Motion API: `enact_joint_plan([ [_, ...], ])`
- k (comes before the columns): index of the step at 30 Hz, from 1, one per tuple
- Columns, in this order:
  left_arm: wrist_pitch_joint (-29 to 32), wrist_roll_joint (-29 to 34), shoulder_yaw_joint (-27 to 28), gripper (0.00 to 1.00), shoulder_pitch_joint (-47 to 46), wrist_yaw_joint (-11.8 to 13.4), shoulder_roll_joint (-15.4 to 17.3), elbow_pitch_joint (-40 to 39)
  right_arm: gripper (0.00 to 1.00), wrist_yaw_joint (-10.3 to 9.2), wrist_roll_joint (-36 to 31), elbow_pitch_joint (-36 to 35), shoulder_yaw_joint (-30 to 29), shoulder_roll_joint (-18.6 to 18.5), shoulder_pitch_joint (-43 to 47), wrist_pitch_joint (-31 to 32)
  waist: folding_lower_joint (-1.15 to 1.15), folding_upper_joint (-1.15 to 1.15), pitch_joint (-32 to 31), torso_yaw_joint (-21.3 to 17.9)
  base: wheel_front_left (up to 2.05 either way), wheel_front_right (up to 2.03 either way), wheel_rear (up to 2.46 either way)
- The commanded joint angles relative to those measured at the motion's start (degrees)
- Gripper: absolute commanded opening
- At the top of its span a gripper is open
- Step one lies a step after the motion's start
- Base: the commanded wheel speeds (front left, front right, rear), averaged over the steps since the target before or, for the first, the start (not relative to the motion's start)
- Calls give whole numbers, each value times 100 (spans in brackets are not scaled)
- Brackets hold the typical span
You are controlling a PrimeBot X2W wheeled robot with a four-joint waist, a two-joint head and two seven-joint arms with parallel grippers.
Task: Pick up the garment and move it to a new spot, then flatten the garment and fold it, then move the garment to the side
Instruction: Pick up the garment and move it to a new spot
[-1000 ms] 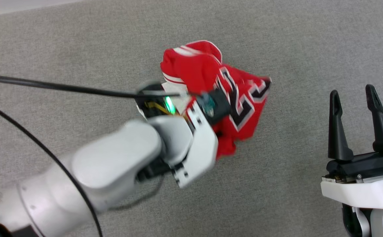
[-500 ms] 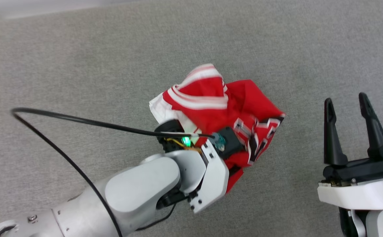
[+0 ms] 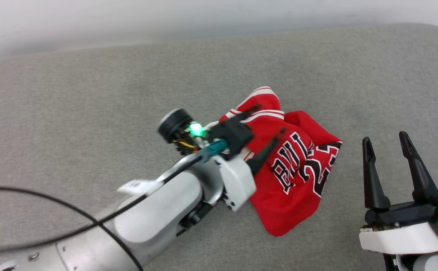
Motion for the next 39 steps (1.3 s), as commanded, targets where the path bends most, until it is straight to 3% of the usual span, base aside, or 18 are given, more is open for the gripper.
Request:
enact_joint_plan([
  [1, -141, 81, 62, 100, 118, 131, 62, 5, 100, -2, -33, 17, -20, 11, 73, -12, 0, 0, -96, 112, 0, 0, 0],
  [5, -763, 229, 375, 100, 437, 777, 178, 111, 100, -2, -63, 46, -37, 11, 183, -12, 0, 0, -223, 246, 0, 0, 0],
  [10, -1075, 285, 927, 100, 990, 1428, 353, 100, 100, -2, -88, 92, -84, 11, 263, -12, 0, 0, -364, 362, 0, 0, 0],
  [16, -1111, 661, 1915, 100, 1930, 2008, 501, -393, 100, -2, -76, 121, -112, 10, 313, -12, 0, 0, -471, 423, 0, 0, 0],
  [20, -1112, 990, 2705, 100, 2653, 2188, 445, -692, 100, -2, -46, 141, -125, 10, 403, -12, 0, 0, -549, 442, 0, 0, 0],
  [26, -1113, 1440, 3752, 100, 3691, 2022, 153, -1030, 100, -2, 6, 185, -148, 10, 486, -12, 0, 0, -676, 433, 0, 0, 0],
  [39, -1108, 2402, 5214, 100, 5084, 1000, -730, -1297, 100, -2, 291, 385, -174, 11, 759, -12, 0, 0, -1006, 412, 0, 0, 0],
])
